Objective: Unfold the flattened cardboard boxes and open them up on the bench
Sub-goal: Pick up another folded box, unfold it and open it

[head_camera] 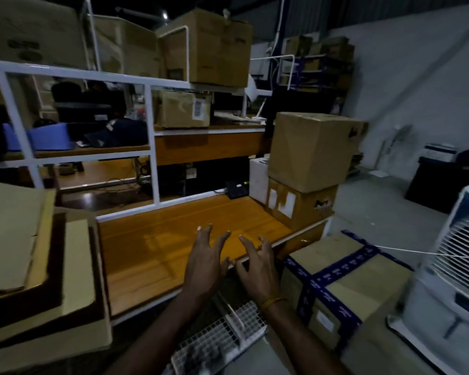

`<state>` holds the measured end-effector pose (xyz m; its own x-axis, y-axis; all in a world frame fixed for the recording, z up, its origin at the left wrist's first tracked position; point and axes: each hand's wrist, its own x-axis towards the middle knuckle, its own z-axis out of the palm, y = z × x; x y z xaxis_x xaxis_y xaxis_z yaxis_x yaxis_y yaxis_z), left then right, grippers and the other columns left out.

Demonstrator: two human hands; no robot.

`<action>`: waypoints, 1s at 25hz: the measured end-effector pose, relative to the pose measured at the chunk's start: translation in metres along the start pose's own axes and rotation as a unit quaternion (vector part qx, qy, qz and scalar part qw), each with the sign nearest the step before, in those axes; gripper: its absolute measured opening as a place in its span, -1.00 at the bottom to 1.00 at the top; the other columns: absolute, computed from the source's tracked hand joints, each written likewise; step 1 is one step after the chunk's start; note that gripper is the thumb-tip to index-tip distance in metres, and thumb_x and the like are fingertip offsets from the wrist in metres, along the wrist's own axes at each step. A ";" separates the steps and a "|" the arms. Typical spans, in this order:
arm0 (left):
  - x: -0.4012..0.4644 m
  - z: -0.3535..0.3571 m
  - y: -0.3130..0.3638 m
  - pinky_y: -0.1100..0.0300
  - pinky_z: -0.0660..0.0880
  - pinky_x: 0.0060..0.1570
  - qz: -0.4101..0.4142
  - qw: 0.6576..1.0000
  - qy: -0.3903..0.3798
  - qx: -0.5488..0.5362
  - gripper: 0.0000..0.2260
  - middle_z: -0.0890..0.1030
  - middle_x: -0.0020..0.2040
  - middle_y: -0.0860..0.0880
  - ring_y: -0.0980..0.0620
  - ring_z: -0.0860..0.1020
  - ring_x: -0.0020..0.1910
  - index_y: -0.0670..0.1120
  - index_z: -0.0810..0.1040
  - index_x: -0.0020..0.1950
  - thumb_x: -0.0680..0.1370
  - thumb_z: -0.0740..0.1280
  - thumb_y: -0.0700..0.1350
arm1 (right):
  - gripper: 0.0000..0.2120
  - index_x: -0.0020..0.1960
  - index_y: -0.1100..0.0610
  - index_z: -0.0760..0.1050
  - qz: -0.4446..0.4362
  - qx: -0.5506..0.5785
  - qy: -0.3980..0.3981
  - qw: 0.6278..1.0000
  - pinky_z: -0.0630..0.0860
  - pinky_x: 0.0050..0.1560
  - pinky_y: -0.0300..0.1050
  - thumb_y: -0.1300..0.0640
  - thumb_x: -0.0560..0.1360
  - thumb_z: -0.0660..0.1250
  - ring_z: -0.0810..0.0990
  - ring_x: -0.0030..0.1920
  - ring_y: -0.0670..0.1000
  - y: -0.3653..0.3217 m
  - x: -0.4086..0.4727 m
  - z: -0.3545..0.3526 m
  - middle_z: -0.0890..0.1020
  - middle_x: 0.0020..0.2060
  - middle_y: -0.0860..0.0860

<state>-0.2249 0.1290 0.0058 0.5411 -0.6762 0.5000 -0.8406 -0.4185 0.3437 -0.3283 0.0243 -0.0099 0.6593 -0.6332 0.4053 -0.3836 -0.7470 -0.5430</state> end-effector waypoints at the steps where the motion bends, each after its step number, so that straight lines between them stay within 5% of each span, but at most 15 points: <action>1: 0.008 0.015 0.012 -0.11 0.37 0.36 0.007 1.000 -0.011 0.000 -0.41 0.10 0.59 -0.16 -0.22 0.02 0.58 0.08 0.25 0.54 0.56 0.40 -0.06 | -0.45 0.53 -0.18 0.18 0.008 -0.003 0.000 1.000 0.39 0.36 0.08 -0.01 0.61 0.29 0.15 0.50 0.17 0.016 0.004 -0.008 -0.01 0.55 0.06; 12: 0.121 0.132 0.064 -0.01 0.33 0.40 0.054 0.996 -0.072 -0.014 -0.32 -0.04 0.62 -0.09 -0.16 0.00 0.59 0.14 0.05 0.59 0.58 0.36 -0.02 | -0.41 0.54 -0.14 0.16 0.065 -0.041 0.037 0.996 0.33 0.42 0.08 0.01 0.58 0.32 0.10 0.53 0.17 0.135 0.085 -0.032 0.00 0.56 0.11; 25: 0.328 0.246 0.029 0.08 0.43 0.33 0.110 0.986 -0.105 -0.070 -0.29 -0.01 0.60 -0.11 -0.12 0.13 0.55 0.17 0.02 0.57 0.56 0.39 -0.01 | -0.40 0.52 -0.13 0.21 0.100 -0.108 0.108 0.983 0.36 0.42 0.05 0.02 0.54 0.35 0.17 0.51 0.14 0.214 0.282 0.019 0.05 0.53 0.08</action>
<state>-0.0780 -0.2542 -0.0161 0.3169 -0.8578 0.4047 -0.9177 -0.1696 0.3592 -0.2128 -0.3102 -0.0258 0.4125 -0.7825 0.4664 -0.6347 -0.6141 -0.4690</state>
